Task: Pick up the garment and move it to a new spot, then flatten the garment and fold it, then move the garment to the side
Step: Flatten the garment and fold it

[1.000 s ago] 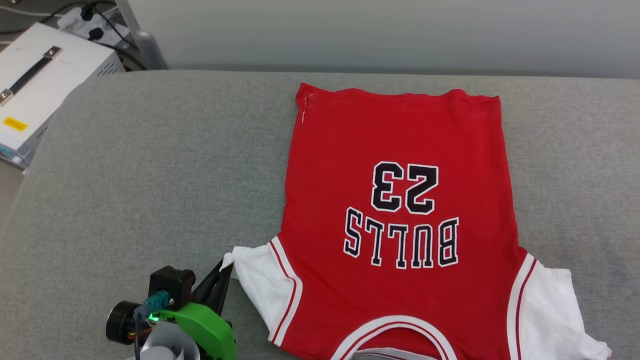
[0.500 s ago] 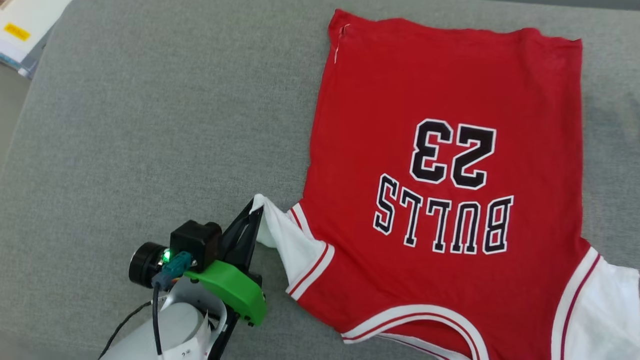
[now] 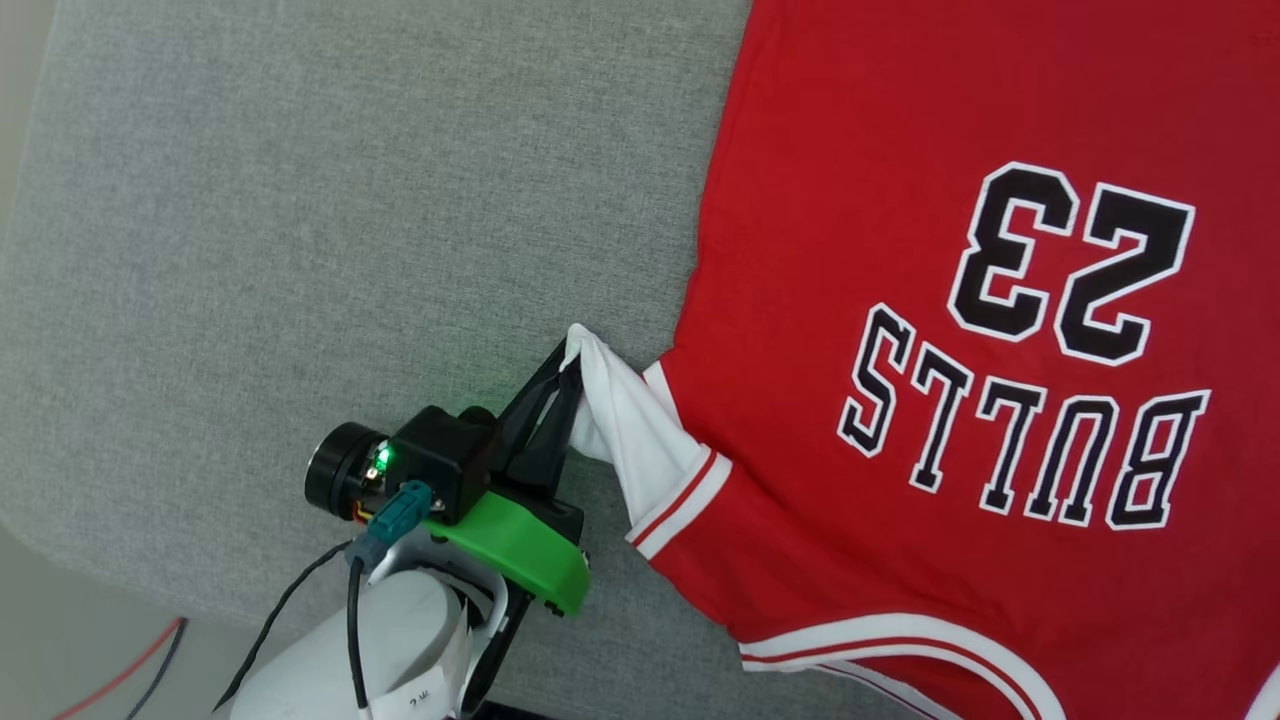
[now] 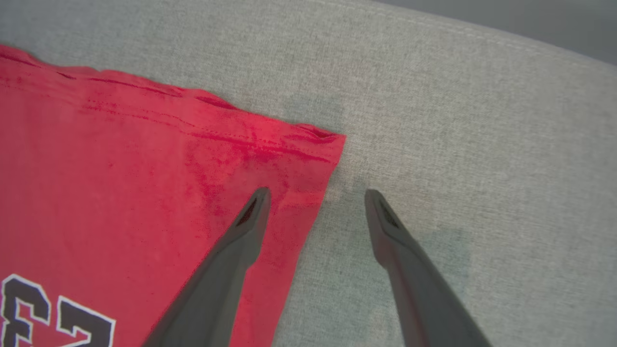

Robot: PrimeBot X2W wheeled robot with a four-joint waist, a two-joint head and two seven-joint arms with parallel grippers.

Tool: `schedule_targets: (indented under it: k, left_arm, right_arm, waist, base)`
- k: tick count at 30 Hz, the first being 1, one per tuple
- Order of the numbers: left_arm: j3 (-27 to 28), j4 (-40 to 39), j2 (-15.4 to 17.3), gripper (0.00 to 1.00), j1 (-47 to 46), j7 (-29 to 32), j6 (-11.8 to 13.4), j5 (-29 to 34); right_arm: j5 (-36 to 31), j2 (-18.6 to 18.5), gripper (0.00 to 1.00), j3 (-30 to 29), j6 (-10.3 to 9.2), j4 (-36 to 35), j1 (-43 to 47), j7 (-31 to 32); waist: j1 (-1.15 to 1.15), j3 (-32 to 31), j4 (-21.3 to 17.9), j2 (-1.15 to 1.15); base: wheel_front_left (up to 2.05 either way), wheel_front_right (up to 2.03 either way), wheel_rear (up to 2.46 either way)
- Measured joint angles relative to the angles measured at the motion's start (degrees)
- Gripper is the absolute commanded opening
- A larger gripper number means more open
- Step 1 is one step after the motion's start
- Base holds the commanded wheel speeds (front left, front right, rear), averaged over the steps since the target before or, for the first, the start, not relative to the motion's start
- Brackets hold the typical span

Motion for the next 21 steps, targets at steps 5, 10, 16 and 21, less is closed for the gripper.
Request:
schedule_targets:
  k: [5,10,16,21]
  left_arm:
    - [-0.25,0.1,-0.55,0.0,-0.44,-0.07,0.0,0.59]
    - [-0.41,0.08,-0.8,0.0,-0.6,-0.13,0.0,0.78]
    - [-0.64,0.52,-0.79,0.0,-0.62,-0.12,0.0,0.77]
    - [-0.79,1.77,-0.7,0.0,-0.44,-0.07,0.01,0.58]
  right_arm:
    - [0.21,-0.25,1.0,1.6,-0.01,1.78,1.3,0.0]
    - [0.54,-2.25,0.78,3.1,-0.01,0.77,2.15,-0.02]
    - [1.21,-2.76,0.0,3.22,-0.01,0.68,2.6,-0.71]
    - [1.33,-1.86,0.0,4.04,-0.01,0.83,2.92,-3.7]
  waist:
    - [-0.01,2.19,1.85,0.0]
    - [-0.01,2.84,2.44,0.0]
    - [-0.01,2.27,2.08,0.0]
    - [-0.01,0.55,1.54,0.0]
  base:
    - [0.0,0.0,0.0]
    - [0.0,0.0,0.0]
    - [0.0,0.0,0.0]
    - [0.0,0.0,0.0]
